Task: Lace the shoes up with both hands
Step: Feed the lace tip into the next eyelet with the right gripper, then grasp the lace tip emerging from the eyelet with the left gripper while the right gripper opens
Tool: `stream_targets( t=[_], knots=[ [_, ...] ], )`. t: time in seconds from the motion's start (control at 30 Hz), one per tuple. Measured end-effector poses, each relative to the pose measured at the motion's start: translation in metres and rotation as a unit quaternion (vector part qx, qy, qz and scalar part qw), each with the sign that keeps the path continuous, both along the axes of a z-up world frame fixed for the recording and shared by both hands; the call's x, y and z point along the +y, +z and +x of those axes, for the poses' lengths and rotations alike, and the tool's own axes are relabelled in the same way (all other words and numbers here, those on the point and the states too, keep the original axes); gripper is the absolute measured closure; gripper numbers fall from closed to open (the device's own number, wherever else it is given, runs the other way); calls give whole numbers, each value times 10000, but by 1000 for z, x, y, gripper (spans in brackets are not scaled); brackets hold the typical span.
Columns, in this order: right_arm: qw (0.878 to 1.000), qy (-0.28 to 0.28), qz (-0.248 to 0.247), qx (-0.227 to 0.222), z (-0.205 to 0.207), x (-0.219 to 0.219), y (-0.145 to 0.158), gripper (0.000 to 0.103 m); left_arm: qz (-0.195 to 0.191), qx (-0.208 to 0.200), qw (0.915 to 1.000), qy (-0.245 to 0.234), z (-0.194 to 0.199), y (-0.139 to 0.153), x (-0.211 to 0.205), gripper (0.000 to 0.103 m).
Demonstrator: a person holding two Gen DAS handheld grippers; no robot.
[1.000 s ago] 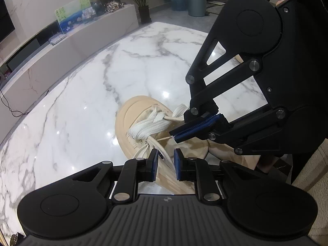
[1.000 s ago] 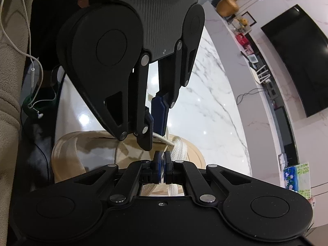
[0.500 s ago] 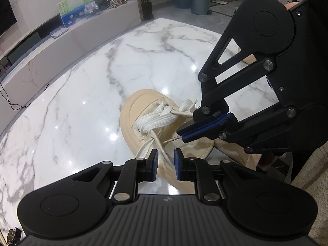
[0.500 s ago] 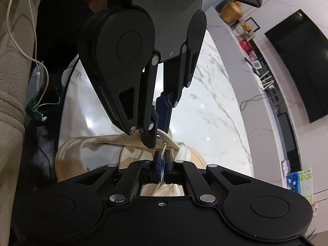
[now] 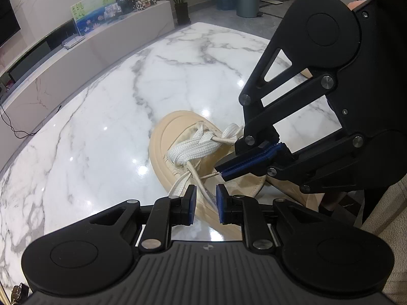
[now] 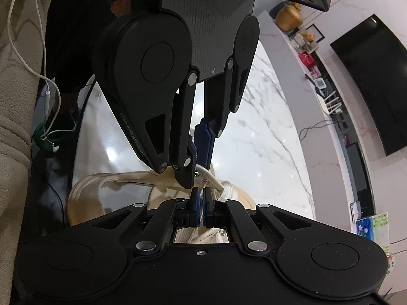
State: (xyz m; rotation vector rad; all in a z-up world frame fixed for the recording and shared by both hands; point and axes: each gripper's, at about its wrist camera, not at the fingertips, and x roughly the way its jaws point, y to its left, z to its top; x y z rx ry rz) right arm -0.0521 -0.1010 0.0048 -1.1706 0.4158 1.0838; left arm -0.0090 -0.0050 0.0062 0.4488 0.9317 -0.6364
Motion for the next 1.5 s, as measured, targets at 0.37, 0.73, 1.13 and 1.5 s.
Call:
stream_targets(
  t=[0.37, 0.73, 1.13, 1.5],
  knots=[
    [10000, -17, -8, -28, 5, 4, -3, 103, 36, -105, 9994, -339, -9, 14, 5, 86],
    [9999, -97, 62, 26, 10, 4, -4, 103, 552, -451, 9939, -837, -4, 20, 6, 85],
    [9997, -167, 111, 140, 16, 2, -5, 103, 1303, -842, 9685, -1950, -1, -13, -12, 85],
    [9992, -241, 170, 271, 21, 4, -7, 103, 1898, -1347, 9249, -3008, 1, -34, -24, 85]
  ],
)
